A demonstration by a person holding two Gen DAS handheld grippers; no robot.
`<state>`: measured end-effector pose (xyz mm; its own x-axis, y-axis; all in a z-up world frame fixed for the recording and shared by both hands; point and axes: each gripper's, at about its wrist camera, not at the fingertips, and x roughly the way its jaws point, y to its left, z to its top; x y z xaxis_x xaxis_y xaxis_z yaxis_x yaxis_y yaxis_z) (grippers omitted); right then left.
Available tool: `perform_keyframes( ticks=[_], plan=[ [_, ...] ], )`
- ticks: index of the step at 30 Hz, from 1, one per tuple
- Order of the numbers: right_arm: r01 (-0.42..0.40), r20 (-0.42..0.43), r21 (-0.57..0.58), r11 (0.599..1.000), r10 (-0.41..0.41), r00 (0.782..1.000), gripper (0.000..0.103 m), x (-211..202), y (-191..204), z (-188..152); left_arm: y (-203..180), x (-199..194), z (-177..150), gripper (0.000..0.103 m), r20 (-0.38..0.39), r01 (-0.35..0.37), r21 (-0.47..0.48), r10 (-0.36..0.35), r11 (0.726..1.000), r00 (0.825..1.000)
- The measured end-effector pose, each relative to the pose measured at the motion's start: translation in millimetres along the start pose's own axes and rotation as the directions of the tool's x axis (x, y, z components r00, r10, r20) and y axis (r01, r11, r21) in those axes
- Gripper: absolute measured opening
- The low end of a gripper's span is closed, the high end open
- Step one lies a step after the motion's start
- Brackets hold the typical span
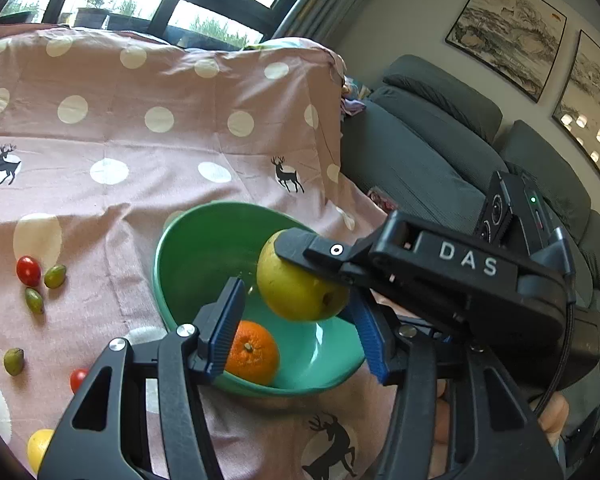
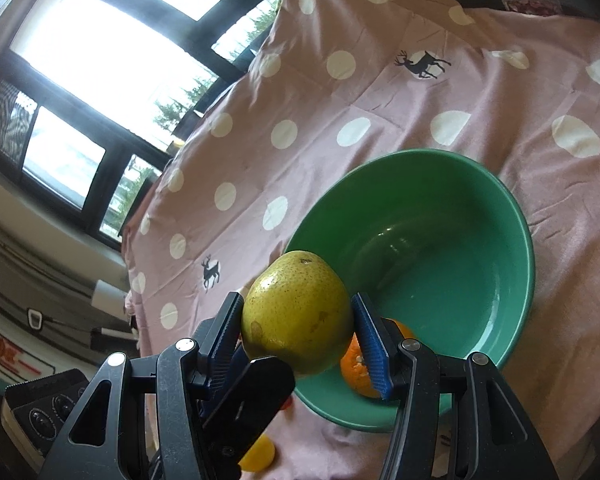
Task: Organize fruits
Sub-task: 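Lower the pear into the green bowl and open the right gripper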
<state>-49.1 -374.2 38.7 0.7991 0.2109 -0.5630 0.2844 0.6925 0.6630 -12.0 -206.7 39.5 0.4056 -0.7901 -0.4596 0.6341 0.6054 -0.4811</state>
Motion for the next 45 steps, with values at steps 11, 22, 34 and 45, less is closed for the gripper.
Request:
perform_keyframes(
  ticks=[11, 22, 34, 45],
  plan=[
    [0.095, 0.069, 0.066, 0.993, -0.1, 0.993, 0.057, -12, -17, 4, 0, -1, 0, 0.054, 0.001, -0.025, 0.005, 0.025, 1.0, 1.0],
    [0.197, 0.113, 0.125, 0.972, -0.212, 0.971, 0.057, -18, -31, 8, 6, -1, -1, 0.054, -0.013, -0.052, -0.008, 0.051, 0.999, 0.999],
    [0.303, 0.117, 0.142, 0.942, -0.32, 0.94, 0.057, -16, -38, 10, 13, -1, -2, 0.055, -0.026, -0.07, -0.035, 0.069, 0.997, 0.997],
    [0.367, 0.129, 0.117, 0.923, -0.381, 0.915, 0.057, -12, -32, 9, 16, -2, -2, 0.055, -0.038, -0.083, -0.041, 0.082, 0.996, 0.996]
  ],
)
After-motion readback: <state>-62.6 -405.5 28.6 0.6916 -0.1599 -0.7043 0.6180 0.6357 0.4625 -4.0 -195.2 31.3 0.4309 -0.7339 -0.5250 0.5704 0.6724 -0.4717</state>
